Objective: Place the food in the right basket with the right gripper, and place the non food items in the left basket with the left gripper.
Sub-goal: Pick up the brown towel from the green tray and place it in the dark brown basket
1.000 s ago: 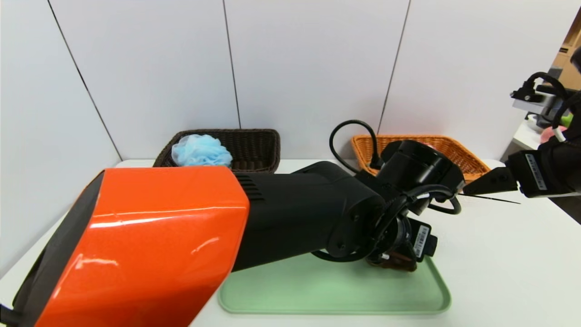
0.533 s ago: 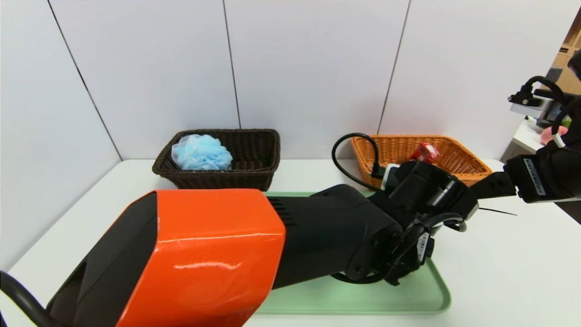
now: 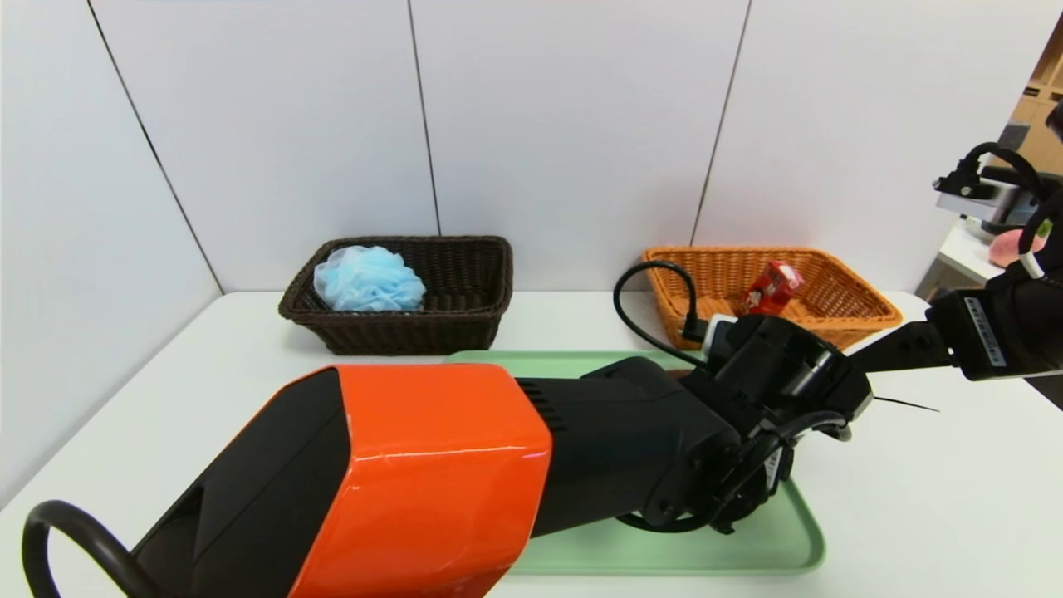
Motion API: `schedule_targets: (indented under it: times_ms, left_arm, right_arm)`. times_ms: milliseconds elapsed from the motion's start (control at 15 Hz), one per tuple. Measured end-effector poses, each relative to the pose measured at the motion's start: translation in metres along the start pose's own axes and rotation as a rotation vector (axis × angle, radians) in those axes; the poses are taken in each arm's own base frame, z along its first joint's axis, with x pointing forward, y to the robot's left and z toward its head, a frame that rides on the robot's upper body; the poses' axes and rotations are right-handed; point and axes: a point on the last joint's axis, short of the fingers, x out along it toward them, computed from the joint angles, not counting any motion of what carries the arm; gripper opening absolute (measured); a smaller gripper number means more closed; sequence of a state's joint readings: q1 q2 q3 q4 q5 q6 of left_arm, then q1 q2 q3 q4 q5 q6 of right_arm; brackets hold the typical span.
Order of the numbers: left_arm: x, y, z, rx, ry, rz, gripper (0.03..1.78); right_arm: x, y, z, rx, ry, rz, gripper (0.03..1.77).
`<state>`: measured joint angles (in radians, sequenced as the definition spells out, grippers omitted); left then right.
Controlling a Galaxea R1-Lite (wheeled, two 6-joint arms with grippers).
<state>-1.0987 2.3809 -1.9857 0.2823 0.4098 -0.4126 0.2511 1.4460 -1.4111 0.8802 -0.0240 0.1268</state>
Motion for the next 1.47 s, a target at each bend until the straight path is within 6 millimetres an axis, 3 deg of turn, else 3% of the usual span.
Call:
schedule_targets:
  times_ms: [733, 933, 1200, 1267, 1333, 1467]
  left_arm:
    - [0.0077, 0.0006, -0.0059, 0.021, 0.016, 0.014, 1.69]
    - [0.0076, 0.0020, -0.0056, 0.026, 0.020, 0.018, 1.19]
    - [0.0064, 0.0019, -0.0045, 0.026, 0.016, 0.016, 0.78]
    - [0.0060, 0.0020, -0.0041, 0.026, 0.015, 0.017, 0.58]
    - [0.0055, 0.0021, -0.0038, 0.025, 0.014, 0.018, 0.49]
    - [0.0042, 0.0035, -0.0023, 0.026, 0.005, 0.041, 0.49]
  right_arm:
    - [-0.0042, 0.0005, -0.0058, -0.005, -0.003, 0.004, 1.70]
    - [-0.0047, 0.0004, -0.0061, -0.005, -0.004, 0.004, 1.70]
    - [-0.0052, 0.0003, -0.0063, -0.004, -0.006, 0.005, 1.70]
    - [-0.0055, 0.0003, -0.0064, -0.004, -0.006, 0.005, 1.70]
    - [-0.0058, 0.0002, -0.0065, -0.004, -0.007, 0.005, 1.70]
    - [-0.0058, 0.0002, -0.0073, -0.004, -0.006, 0.005, 1.70]
